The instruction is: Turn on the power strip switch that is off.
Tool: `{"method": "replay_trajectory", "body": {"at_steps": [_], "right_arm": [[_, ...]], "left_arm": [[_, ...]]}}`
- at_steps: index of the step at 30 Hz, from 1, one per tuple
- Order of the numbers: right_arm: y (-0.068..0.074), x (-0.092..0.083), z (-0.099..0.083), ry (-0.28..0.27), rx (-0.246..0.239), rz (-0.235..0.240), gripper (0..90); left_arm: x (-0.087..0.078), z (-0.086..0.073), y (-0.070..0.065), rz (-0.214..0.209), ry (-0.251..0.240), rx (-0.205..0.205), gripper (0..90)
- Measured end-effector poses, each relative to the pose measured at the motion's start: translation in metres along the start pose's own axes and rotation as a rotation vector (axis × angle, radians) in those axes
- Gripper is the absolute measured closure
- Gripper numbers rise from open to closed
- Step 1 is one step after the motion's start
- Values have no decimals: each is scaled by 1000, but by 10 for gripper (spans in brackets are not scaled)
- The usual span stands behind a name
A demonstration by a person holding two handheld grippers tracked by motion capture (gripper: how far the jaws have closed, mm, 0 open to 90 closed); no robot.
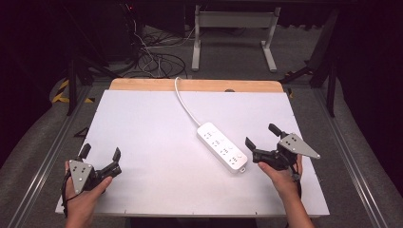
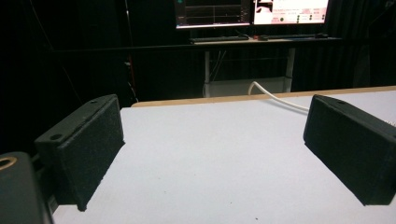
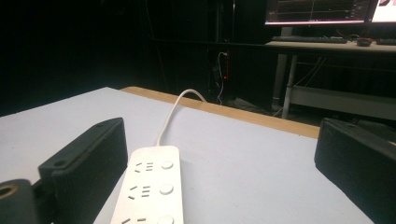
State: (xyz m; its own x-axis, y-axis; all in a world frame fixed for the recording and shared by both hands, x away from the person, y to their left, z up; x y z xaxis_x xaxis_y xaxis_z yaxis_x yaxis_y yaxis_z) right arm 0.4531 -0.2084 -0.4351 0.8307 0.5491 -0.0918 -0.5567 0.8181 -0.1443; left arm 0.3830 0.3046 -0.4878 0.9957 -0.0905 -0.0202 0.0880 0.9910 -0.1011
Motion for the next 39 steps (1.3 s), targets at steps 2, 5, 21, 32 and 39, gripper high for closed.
{"method": "replay_trajectory", "body": {"at_steps": [2,5,21,32,39], "right_arm": [[0,0,0,3,-4,-3,32],[-1,1,-1,9,-5,-1,34],[-1,1,-2,16,-2,-10,42],[1,2,-2,19,2,-8,47],[1,2,-3,25,3,-7,49]], "left_arm": [[0,0,0,-1,1,0,56],[0,0,0,-1,0,-1,56],[-2,0,0,0,-2,-1,56],[-5,1,2,6,-9,-5,56],[-3,1,2,1,-7,-2,56]]}}
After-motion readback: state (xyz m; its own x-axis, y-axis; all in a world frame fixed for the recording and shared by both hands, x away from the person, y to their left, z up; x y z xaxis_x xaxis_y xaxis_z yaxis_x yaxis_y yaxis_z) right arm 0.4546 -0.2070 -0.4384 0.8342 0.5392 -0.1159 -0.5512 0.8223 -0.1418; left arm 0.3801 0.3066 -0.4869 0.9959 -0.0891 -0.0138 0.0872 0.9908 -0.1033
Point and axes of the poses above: each handheld gripper's, and its own axes: x roughly forward along the jaws, z roughly out of its top, y roughly to its left, the point moved 2 cm from there along x, roughly forward along the jaws, and after that the axes turned 8 degrees about -x, right-handed, at the moved point
